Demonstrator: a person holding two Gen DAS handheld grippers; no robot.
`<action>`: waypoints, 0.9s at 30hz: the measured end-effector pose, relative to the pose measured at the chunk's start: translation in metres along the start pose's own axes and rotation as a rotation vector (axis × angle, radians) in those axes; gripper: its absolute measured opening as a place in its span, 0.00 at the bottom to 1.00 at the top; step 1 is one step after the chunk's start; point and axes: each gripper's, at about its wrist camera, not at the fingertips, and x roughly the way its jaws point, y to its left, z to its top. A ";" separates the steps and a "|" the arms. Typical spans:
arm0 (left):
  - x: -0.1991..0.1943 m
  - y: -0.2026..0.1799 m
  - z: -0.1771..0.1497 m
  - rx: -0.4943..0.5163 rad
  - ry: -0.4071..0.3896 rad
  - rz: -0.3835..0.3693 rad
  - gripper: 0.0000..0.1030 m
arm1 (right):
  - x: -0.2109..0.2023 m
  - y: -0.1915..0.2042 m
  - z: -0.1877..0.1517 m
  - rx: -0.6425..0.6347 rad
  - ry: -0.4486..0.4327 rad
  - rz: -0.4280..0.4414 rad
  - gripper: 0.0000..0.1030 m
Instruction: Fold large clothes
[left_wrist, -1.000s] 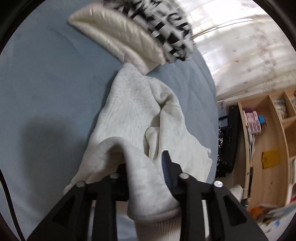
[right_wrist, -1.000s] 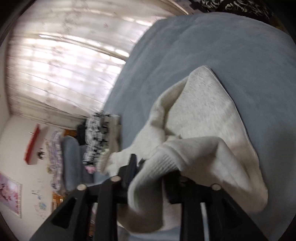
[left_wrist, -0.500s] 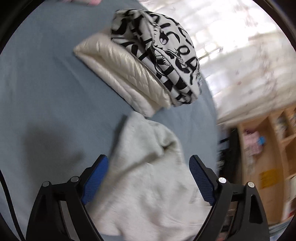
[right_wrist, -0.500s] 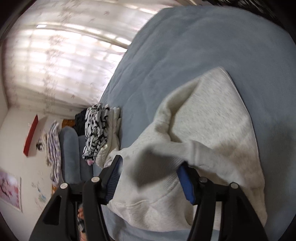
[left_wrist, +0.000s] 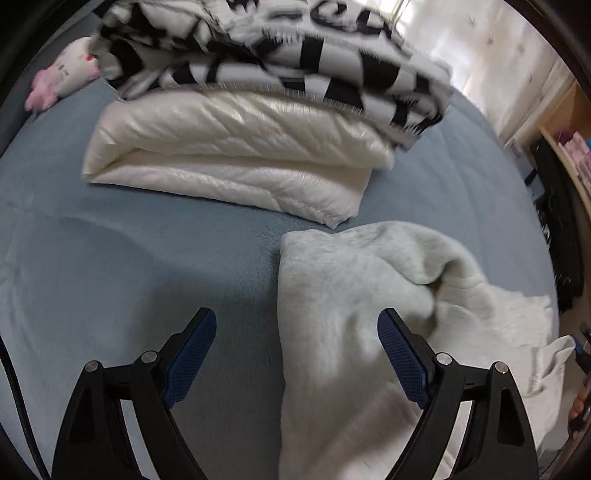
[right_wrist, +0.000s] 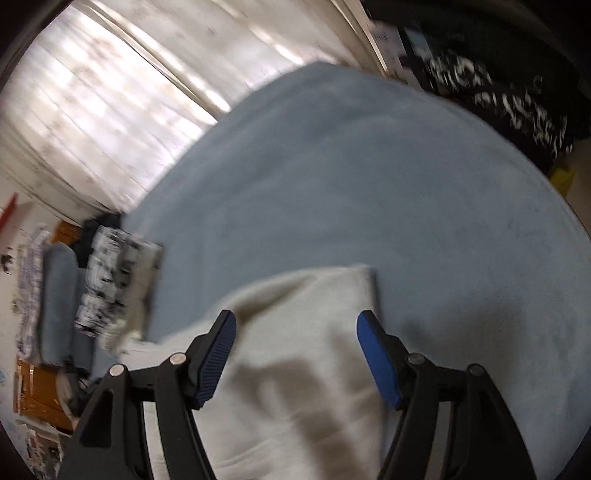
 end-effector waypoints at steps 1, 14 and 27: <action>0.006 0.001 0.002 0.004 0.012 -0.001 0.85 | 0.017 -0.009 0.002 0.001 0.041 -0.023 0.66; 0.041 0.004 0.023 0.020 0.062 -0.128 0.30 | 0.097 -0.021 -0.011 -0.032 0.119 0.001 0.56; -0.006 -0.048 0.057 0.352 -0.082 0.119 0.12 | 0.059 0.046 0.006 -0.357 -0.075 -0.175 0.15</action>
